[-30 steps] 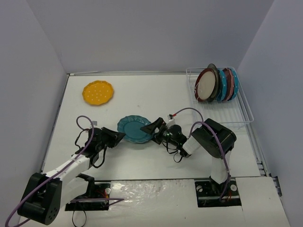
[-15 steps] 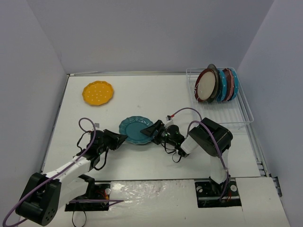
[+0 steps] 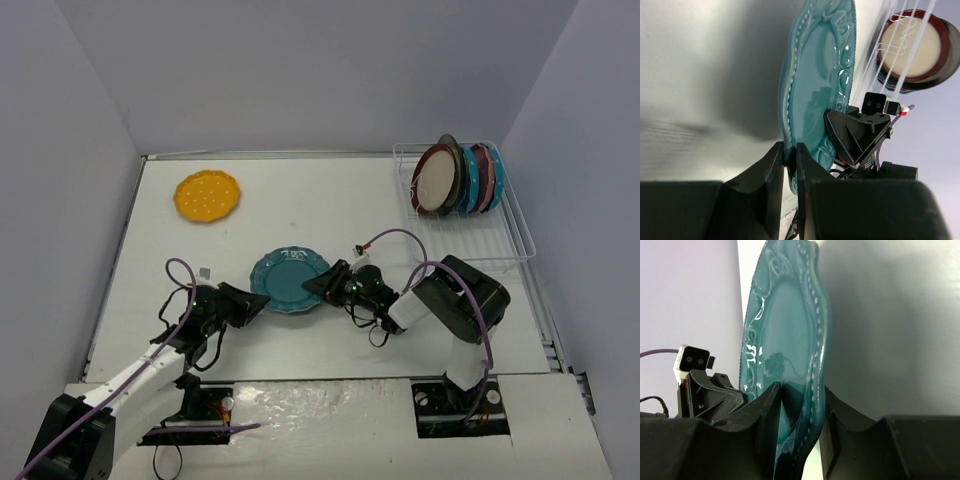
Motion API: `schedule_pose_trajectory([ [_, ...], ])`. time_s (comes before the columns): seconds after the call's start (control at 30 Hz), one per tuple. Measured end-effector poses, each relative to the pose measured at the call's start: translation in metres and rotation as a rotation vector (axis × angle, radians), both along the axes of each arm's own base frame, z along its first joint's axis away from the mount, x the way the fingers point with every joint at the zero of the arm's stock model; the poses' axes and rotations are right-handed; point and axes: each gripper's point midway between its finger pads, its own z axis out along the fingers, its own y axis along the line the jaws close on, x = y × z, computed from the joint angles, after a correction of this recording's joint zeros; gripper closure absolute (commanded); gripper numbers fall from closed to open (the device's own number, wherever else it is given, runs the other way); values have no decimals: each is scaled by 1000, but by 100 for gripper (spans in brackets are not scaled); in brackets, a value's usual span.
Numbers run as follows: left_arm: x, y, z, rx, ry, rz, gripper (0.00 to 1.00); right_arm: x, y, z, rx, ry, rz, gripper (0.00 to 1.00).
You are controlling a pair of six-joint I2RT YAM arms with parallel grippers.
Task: Load the plates into the dish rack
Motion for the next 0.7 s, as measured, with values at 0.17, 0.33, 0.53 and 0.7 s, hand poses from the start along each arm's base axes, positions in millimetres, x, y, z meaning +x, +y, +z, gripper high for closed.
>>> schedule_pose_trajectory([
  [0.17,-7,0,-1,36,-15,-39,41,7,-5,38,-26,-147,3,100],
  [0.33,-15,5,-11,113,10,-71,22,17,-21,70,-132,-303,-19,100],
  [0.53,-7,7,10,174,-33,-92,18,28,-46,104,-336,-454,-31,100],
  [0.7,2,21,44,323,-84,-102,13,47,-74,155,-571,-613,-44,100],
])
